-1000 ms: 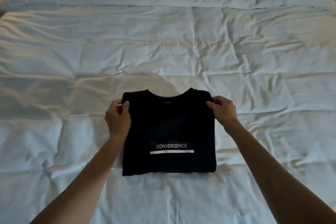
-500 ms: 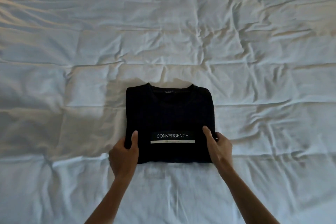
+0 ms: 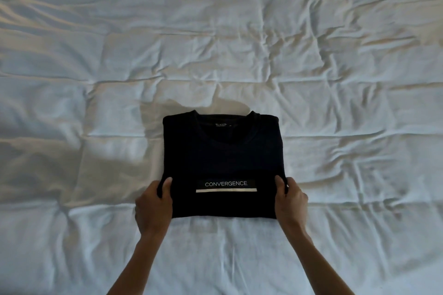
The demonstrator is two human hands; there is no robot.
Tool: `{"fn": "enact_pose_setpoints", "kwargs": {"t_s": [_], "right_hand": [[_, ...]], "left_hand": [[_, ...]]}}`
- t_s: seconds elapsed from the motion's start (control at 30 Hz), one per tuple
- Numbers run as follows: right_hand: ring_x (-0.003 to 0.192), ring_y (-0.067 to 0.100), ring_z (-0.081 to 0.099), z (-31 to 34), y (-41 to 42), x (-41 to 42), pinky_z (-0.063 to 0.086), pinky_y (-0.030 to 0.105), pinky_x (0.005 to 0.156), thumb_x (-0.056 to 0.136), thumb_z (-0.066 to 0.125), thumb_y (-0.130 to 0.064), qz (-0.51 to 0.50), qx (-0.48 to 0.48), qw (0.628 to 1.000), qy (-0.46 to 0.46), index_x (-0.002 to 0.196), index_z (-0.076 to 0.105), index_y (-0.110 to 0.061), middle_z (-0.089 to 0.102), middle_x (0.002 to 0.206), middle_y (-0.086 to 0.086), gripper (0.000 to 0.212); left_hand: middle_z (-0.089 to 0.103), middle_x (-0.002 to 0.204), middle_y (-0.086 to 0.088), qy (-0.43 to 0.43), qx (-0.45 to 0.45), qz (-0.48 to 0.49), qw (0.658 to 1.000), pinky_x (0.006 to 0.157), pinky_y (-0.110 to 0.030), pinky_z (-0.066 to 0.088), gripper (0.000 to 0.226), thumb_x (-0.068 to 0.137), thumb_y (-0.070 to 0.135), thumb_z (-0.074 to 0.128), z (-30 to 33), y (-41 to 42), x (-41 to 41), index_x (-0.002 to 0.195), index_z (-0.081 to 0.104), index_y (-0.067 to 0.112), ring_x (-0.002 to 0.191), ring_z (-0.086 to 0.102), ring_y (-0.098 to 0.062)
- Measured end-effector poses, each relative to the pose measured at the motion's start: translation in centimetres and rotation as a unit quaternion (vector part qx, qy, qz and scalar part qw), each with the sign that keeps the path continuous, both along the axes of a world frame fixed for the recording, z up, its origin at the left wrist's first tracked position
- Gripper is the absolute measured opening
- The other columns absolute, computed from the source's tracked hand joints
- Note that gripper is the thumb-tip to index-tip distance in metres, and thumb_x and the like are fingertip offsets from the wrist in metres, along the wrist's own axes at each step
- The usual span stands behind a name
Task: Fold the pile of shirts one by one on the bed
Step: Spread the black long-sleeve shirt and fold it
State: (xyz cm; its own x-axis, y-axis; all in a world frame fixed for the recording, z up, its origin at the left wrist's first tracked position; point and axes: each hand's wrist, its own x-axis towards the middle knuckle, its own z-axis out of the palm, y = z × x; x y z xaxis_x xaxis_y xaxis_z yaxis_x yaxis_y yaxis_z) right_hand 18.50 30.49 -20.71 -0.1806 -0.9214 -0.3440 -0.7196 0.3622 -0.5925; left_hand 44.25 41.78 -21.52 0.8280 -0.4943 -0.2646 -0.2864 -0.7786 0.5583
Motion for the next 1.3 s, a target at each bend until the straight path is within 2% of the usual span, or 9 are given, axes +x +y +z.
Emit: {"fn": "enact_pose_setpoints", "kwargs": {"t_s": [0.2,0.37,0.53,0.63,0.83,1.0,1.13,1.23,1.3], "right_hand": [[0.098,0.018,0.058,1.3,-2.5,2.3,0.049,0.038,0.081,0.095,0.055,-0.048,-0.001,-0.034,0.999,-0.039,0.122,0.055,-0.018,0.062,0.109,-0.004,0.040],[0.093,0.019,0.058,1.8,-8.9,4.0,0.047,0.035,0.081,0.090,0.058,-0.055,0.001,0.020,0.997,-0.076,0.114,0.061,-0.015,0.063,0.097,0.000,0.046],[0.083,0.022,0.065,2.6,-12.0,4.2,0.049,0.030,0.067,0.093,0.061,-0.036,0.001,0.023,0.988,-0.154,0.094,0.066,-0.012,0.068,0.084,0.004,0.025],[0.079,0.020,0.066,2.5,-12.4,3.8,0.053,0.035,0.070,0.097,0.055,-0.026,-0.015,0.035,0.967,-0.253,0.094,0.063,-0.015,0.070,0.091,0.009,0.014],[0.080,0.020,0.063,1.7,-13.6,3.5,0.053,0.039,0.068,0.101,0.050,-0.024,0.009,0.069,0.967,-0.243,0.101,0.056,-0.019,0.067,0.101,0.013,0.007],[0.085,0.020,0.061,2.3,-11.8,4.6,0.045,0.030,0.070,0.099,0.051,-0.026,-0.029,0.051,0.987,-0.149,0.126,0.050,-0.013,0.064,0.116,0.013,0.030],[0.137,0.030,0.031,2.7,-4.5,6.4,0.032,0.051,0.106,0.094,0.053,-0.042,0.096,-0.092,0.989,0.063,0.152,0.022,-0.022,0.025,0.155,0.008,0.069],[0.151,0.028,0.000,0.3,0.0,6.1,0.010,0.060,0.117,0.095,0.027,-0.066,0.191,-0.044,0.971,0.138,0.158,0.001,-0.025,-0.004,0.165,0.009,0.079],[0.151,0.030,-0.002,-0.7,0.2,5.2,0.008,0.056,0.119,0.091,0.025,-0.074,0.149,0.023,0.984,0.099,0.157,-0.007,-0.025,-0.006,0.165,0.012,0.088]], "left_hand": [[0.071,0.092,-0.004,-0.015,-0.055,0.028,0.998,0.074,-0.034,0.044,0.037,0.094,0.051,0.058,2.1,-3.7,-0.2,0.103,0.065,0.016,0.090,0.065,-0.031],[0.068,0.102,-0.007,0.062,-0.014,0.071,0.995,0.081,-0.038,0.043,0.049,0.093,0.061,0.052,1.3,-9.0,2.1,0.105,0.064,0.015,0.099,0.062,-0.033],[0.068,0.100,-0.018,0.024,-0.067,0.037,0.997,0.078,-0.036,0.038,0.031,0.099,0.034,0.055,1.8,-11.7,3.8,0.103,0.064,0.005,0.098,0.061,-0.039],[0.067,0.098,-0.014,0.021,-0.103,0.006,0.995,0.077,-0.036,0.039,0.019,0.100,0.025,0.053,1.4,-12.0,4.5,0.105,0.061,0.008,0.095,0.060,-0.037],[0.068,0.112,-0.010,0.072,-0.115,-0.020,0.991,0.085,-0.029,0.040,0.022,0.101,0.014,0.051,0.2,-12.7,5.4,0.119,0.063,0.014,0.107,0.060,-0.028],[0.061,0.135,-0.011,0.107,-0.074,-0.004,0.991,0.106,-0.040,0.040,0.038,0.104,0.027,0.046,0.1,-11.0,4.4,0.141,0.054,0.021,0.126,0.054,-0.034],[0.061,0.132,-0.010,0.035,-0.027,-0.029,0.999,0.094,-0.046,0.045,0.051,0.099,0.048,0.047,1.5,-7.0,0.3,0.145,0.042,0.025,0.118,0.057,-0.038],[0.055,0.133,-0.014,0.001,0.033,-0.048,0.998,0.086,-0.050,0.048,0.059,0.097,0.049,0.051,0.7,-4.5,-1.7,0.145,0.041,0.016,0.114,0.057,-0.040],[0.051,0.129,-0.020,-0.003,0.045,-0.037,0.998,0.082,-0.050,0.048,0.059,0.097,0.048,0.052,0.2,-4.7,-1.7,0.141,0.044,0.009,0.111,0.056,-0.043]]}}
